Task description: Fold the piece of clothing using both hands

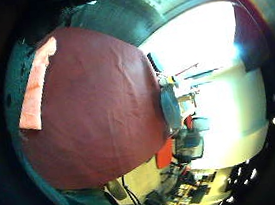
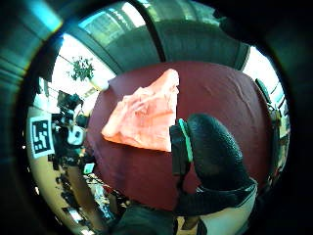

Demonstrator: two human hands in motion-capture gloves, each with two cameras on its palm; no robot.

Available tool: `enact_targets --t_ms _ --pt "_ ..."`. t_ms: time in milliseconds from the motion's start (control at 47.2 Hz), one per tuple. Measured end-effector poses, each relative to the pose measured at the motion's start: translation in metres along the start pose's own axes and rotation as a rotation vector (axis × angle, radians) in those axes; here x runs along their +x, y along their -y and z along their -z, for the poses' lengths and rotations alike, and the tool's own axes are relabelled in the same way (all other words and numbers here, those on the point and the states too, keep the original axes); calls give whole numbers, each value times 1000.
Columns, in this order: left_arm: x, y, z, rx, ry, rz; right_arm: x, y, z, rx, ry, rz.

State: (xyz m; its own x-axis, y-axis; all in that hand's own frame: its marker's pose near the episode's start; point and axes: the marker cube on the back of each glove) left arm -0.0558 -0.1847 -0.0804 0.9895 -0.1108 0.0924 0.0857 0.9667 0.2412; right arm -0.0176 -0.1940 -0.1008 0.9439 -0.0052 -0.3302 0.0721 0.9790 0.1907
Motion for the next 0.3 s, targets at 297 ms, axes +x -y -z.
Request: enact_targets --t_ms 297 --pt "13 7 -24 -57 -107 -29 23 -9 -10 -3 53 -63"
